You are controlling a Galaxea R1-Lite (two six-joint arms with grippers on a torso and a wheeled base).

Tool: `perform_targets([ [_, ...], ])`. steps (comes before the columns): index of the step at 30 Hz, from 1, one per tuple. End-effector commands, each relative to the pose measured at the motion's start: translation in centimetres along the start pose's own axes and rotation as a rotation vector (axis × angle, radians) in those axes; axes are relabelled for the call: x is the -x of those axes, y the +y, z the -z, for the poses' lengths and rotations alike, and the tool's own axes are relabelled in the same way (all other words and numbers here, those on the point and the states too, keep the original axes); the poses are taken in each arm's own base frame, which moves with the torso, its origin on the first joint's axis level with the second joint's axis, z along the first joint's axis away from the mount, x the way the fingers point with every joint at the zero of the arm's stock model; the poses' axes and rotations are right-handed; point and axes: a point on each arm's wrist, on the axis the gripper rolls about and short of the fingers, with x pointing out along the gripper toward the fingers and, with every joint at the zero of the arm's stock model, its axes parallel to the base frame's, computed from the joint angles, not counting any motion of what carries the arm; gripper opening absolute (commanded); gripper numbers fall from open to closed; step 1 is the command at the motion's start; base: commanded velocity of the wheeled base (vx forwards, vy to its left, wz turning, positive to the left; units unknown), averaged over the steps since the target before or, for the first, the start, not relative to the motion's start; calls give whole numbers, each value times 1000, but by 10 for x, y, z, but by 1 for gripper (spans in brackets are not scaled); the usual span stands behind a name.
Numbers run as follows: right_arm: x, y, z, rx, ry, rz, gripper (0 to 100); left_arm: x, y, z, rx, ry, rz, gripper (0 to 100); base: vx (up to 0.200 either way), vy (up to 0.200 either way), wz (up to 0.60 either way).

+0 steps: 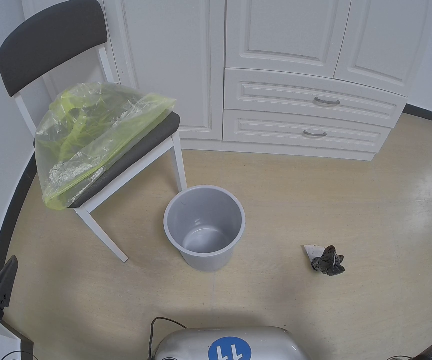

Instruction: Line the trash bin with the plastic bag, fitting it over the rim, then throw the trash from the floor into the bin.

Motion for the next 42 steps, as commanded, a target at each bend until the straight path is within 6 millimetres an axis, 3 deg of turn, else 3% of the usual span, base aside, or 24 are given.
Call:
perform_targets([
  [1, 8, 2, 21, -5, 78, -22, 100, 3, -1, 7, 1, 2, 2, 100, 0, 0, 0],
  [6, 20, 4, 50, -9, 143, -31, 100, 6, -1, 11, 2, -5, -1, 100, 0, 0, 0],
  [15, 38, 6, 77, -49, 268, -25, 100, 13, -1, 13, 3, -34, -2, 100, 0, 0, 0],
  [30, 38, 5, 79, -72, 280, 0, 100, 32, -2, 32, 12, -112, -9, 100, 0, 0, 0],
  [42, 38, 5, 79, -72, 280, -2, 100, 34, -3, 46, 10, -54, 9, 100, 0, 0, 0],
])
